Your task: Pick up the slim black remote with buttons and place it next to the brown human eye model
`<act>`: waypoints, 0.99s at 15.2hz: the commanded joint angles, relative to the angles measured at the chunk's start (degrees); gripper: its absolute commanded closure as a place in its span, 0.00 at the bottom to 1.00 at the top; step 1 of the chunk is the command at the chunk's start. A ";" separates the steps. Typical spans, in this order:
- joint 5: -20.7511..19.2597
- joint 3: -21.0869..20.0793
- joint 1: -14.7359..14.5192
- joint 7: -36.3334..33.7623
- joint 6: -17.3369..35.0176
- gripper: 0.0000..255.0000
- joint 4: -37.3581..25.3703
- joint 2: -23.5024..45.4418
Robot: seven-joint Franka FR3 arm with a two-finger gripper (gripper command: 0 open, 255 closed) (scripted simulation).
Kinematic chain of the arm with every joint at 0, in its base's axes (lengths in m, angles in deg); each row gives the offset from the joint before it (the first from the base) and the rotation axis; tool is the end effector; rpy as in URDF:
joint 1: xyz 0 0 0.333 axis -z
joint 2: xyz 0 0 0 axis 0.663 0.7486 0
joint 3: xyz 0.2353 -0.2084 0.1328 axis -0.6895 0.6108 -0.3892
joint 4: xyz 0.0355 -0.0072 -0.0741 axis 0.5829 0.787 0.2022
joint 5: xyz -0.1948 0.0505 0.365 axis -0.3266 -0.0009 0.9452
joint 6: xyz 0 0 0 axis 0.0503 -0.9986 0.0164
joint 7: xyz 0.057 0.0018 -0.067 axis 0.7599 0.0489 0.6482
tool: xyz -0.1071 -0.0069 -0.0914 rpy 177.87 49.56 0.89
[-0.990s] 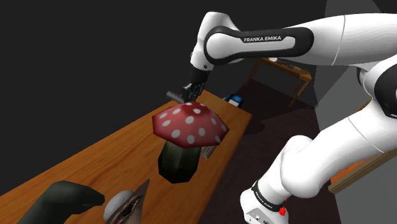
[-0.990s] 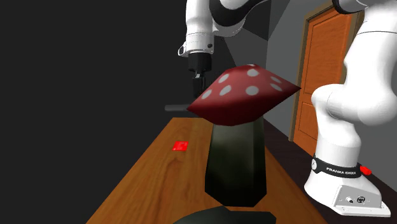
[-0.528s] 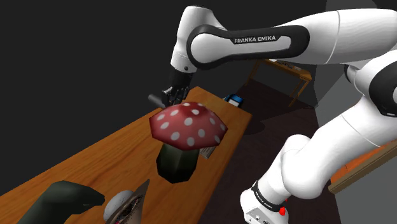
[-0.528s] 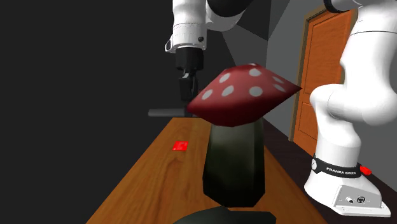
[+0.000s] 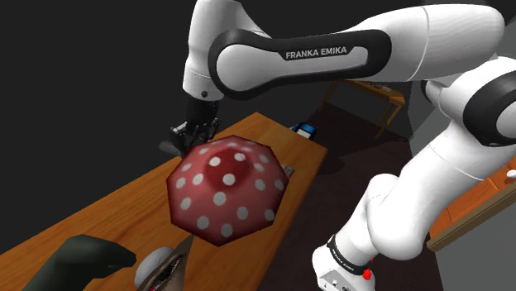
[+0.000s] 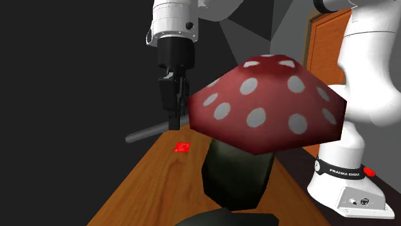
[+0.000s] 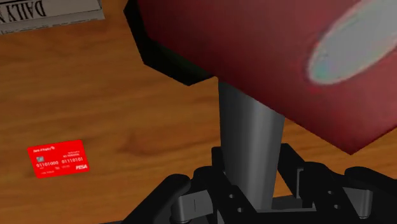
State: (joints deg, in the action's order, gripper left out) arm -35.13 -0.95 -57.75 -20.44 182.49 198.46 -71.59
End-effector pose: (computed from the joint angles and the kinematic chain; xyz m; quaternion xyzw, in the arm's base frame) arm 0.4776 0.2877 0.4623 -0.9976 -0.0562 0.0044 0.0409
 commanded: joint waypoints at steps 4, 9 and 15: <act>-1.82 -3.41 -2.96 -7.16 -0.64 1.00 -6.80 6.12; -4.95 -5.93 -6.59 -14.24 -2.18 1.00 -16.14 13.90; -7.92 -7.00 -10.05 -19.21 -2.10 1.00 -22.91 20.95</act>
State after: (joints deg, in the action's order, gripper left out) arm -42.93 -7.90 -67.61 -39.34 179.74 175.18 -50.89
